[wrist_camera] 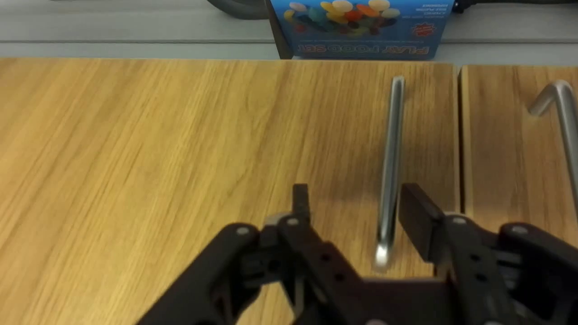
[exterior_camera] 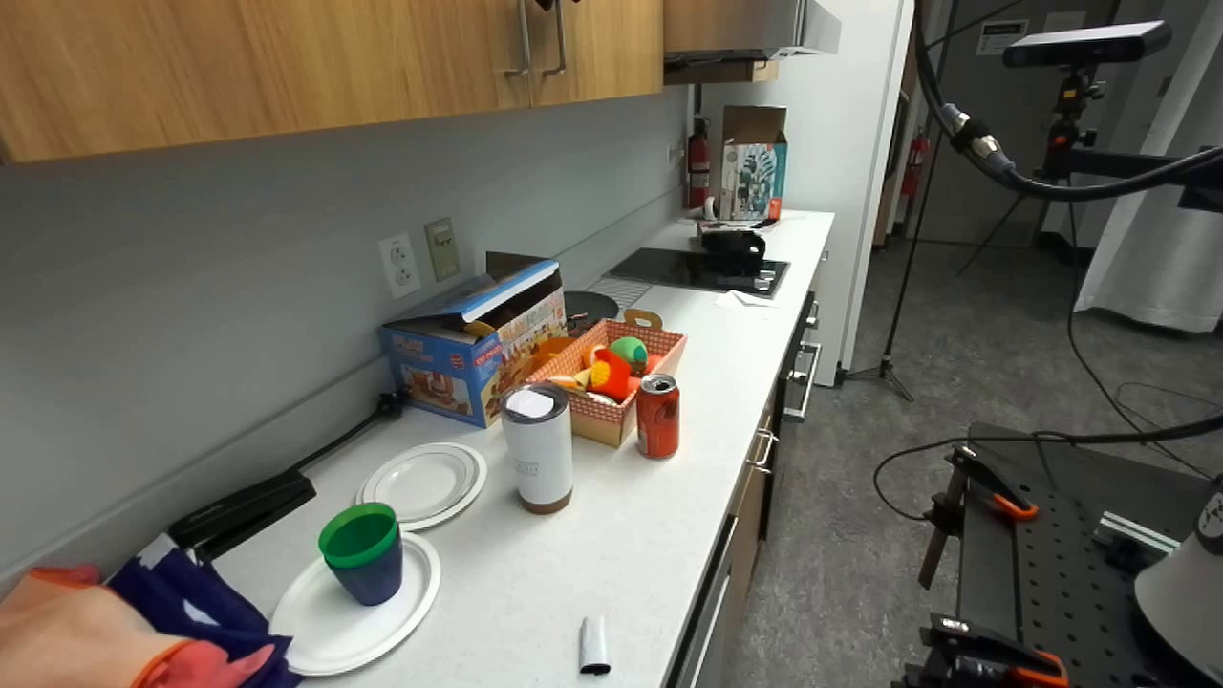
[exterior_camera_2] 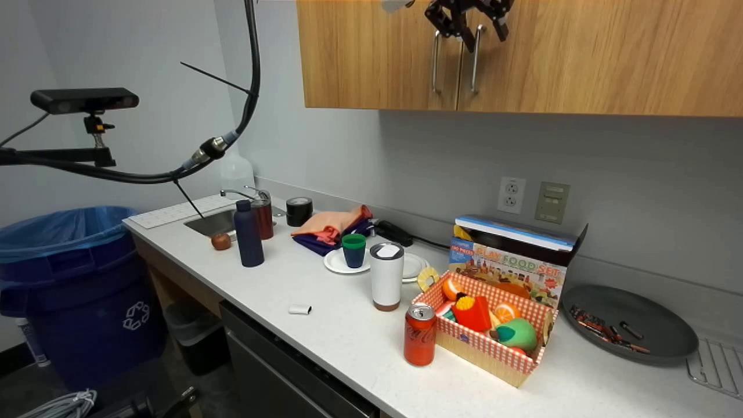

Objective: Open the top cabinet drawer on the right

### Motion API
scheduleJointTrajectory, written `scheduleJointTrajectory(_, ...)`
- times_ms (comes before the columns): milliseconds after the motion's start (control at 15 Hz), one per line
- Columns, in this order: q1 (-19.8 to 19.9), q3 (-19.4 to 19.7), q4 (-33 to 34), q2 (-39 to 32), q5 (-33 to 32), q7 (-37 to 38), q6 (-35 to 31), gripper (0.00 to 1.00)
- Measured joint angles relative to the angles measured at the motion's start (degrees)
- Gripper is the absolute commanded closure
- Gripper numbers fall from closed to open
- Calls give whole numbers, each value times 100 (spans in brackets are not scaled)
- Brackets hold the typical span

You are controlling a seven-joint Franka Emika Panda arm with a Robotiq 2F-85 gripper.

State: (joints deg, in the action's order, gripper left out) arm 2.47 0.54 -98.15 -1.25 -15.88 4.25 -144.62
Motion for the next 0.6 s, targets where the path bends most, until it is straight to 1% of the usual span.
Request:
scheduleJointTrajectory(200, -9, -5, 80, -67, 105, -1, 30, 96)
scheduleJointTrajectory(267, -24, -7, 85, -69, 193, -2, 46, 99)
scheduleJointTrajectory(333, -37, -7, 87, -69, 291, -2, 60, 100)
scheduleJointTrajectory(467, -44, 4, 108, -77, 537, 5, 100, 98)
scheduleJointTrajectory(600, -43, 17, 120, -78, 603, 49, 127, 97)
